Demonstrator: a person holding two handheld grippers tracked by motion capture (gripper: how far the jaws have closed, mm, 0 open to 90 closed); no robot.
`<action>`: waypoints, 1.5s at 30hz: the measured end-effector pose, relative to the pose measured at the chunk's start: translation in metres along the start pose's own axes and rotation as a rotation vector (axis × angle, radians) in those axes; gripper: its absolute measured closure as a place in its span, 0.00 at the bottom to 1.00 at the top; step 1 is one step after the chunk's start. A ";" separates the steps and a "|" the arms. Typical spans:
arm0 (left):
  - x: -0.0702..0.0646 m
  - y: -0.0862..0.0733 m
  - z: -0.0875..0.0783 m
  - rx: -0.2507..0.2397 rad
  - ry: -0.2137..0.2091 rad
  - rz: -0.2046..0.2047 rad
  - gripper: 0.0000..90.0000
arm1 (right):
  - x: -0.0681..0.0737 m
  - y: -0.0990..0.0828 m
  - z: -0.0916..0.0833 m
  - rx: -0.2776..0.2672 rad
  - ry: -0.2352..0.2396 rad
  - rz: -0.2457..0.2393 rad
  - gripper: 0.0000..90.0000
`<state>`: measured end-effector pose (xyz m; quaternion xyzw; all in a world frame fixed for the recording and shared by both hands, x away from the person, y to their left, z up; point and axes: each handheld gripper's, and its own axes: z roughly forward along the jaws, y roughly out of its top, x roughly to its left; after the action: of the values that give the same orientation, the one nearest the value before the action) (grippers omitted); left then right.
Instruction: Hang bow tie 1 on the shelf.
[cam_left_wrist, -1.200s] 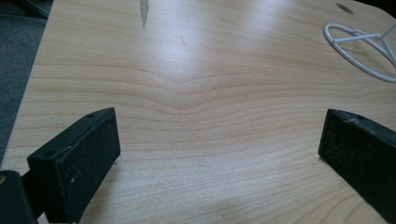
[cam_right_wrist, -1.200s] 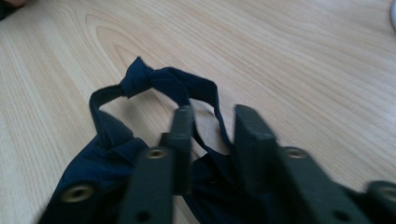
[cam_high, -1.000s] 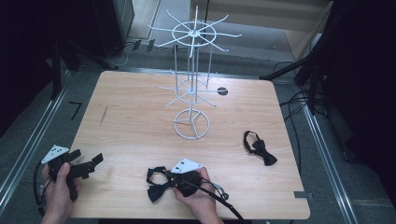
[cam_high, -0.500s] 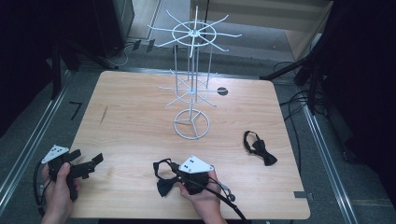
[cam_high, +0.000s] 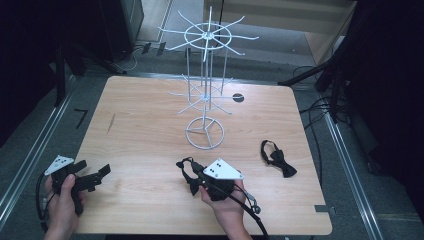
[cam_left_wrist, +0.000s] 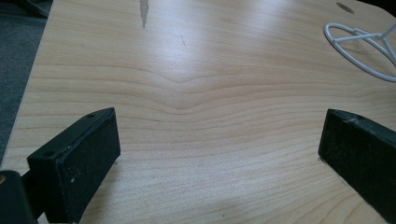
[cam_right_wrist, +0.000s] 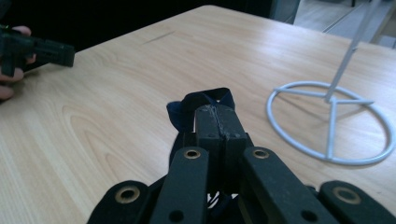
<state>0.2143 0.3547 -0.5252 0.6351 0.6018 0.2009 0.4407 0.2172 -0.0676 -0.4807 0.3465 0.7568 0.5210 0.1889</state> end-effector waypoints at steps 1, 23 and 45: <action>0.000 0.000 0.000 0.000 0.000 0.000 0.00 | -0.001 0.001 -0.001 -0.006 -0.004 -0.001 1.00; 0.000 0.000 0.000 -0.002 0.001 0.005 0.00 | -0.019 0.037 -0.023 -0.132 -0.071 -0.002 1.00; 0.000 0.000 0.000 0.001 0.000 0.004 0.00 | -0.021 0.065 -0.036 -0.205 -0.091 -0.025 1.00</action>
<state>0.2140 0.3549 -0.5251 0.6366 0.6004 0.2015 0.4401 0.2299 -0.0925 -0.4087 0.3394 0.6943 0.5771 0.2641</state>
